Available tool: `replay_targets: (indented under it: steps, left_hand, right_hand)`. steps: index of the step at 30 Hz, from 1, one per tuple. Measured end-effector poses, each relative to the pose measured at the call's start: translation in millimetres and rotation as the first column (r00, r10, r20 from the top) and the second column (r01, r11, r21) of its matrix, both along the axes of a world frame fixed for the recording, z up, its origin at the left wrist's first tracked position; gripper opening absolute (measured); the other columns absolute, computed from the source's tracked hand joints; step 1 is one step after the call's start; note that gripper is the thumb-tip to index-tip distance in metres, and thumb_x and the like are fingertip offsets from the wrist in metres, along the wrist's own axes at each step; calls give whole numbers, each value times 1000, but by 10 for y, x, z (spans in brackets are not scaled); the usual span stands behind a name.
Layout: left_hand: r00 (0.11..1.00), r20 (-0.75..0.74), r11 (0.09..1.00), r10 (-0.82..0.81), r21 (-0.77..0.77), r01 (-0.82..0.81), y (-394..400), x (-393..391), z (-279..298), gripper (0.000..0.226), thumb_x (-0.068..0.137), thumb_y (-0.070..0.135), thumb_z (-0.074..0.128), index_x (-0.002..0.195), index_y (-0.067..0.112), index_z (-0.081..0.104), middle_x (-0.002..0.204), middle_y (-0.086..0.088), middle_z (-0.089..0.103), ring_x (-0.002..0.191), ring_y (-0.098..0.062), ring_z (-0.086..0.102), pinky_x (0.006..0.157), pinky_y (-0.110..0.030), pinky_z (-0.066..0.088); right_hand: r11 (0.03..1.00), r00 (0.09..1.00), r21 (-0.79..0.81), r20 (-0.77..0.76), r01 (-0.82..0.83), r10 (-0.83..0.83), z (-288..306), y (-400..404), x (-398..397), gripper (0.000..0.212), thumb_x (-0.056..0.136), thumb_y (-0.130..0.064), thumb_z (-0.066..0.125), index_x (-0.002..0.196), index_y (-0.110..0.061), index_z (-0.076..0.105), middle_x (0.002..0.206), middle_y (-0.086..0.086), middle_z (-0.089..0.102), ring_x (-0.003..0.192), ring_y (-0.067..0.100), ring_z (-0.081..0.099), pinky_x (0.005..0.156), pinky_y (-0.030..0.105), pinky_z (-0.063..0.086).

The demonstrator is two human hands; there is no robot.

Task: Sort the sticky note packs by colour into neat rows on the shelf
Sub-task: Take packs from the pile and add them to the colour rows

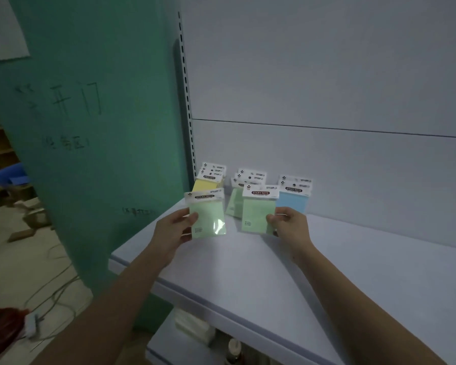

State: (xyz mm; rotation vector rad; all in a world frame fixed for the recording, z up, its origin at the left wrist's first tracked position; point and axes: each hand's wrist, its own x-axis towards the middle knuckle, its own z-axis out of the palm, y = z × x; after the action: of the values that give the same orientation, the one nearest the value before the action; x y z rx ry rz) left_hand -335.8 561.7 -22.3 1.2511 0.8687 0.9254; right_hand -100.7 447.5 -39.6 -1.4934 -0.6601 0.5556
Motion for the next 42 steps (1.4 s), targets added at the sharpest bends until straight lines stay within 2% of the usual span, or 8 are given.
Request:
replay_targets:
  steps: [9,12,15,24,28,34,37,42]
  left_hand:
    - [995,22,994,-99,47,97,679,0,-25,29,91,7,61,119,9,64,105,-10,71,81,-20,69,62,-23,56]
    - [984,-8,981,-178,76,178,835,25,-32,27,92,7,58,118,9,64,109,-12,71,88,-23,69,69,-26,58]
    - [971,19,968,-240,83,238,936,35,-50,26,92,6,58,118,5,64,105,-12,72,87,-23,70,67,-26,58]
    - [935,-25,934,-353,53,354,1051,169,-85,27,89,6,63,115,7,66,108,-8,73,90,-22,71,67,-28,58]
    - [929,-2,929,-369,35,369,923,357,-57,18,87,4,66,100,15,69,95,-3,74,82,-19,71,65,-30,59]
    - [935,-60,931,-351,88,355,710,659,-80,19,84,-3,67,93,14,68,87,-5,72,72,-13,67,70,-32,58]
    - [948,-159,928,-277,213,307,678,763,-115,20,83,-1,69,101,4,70,93,-11,70,68,-11,64,59,-18,55]
    - [959,-260,901,-114,379,210,646,884,-144,23,80,7,74,103,5,72,78,3,62,68,-9,58,68,-21,52]
  right_hand:
    - [992,995,-93,67,85,-79,-122,617,-168,21,74,-18,79,93,-20,69,90,4,73,88,26,70,86,46,56]
    - [964,946,-123,257,236,-199,-69,690,-279,24,78,-19,77,99,-10,69,88,5,71,84,22,66,83,35,53]
    - [934,879,-132,403,331,-255,-41,693,-345,21,81,-18,73,99,-6,69,83,-1,63,79,14,55,66,16,34]
    - [909,839,-143,461,391,-289,-71,748,-392,29,82,-20,73,108,-10,64,83,-1,61,77,16,55,67,23,35]
    - [909,823,-123,486,398,-295,-46,682,-359,21,92,-23,59,104,-6,63,90,6,63,85,25,60,74,33,45]
    - [842,714,-372,700,392,-23,-125,348,-380,28,91,-13,47,113,-7,63,113,10,59,106,28,55,75,27,36]
    - [828,603,-389,794,404,79,-254,217,-542,25,90,-25,48,102,-8,61,107,8,58,104,30,52,81,34,41]
    - [806,515,-394,847,442,132,-312,186,-570,35,91,-39,44,113,-15,57,117,1,57,116,23,49,96,34,37]
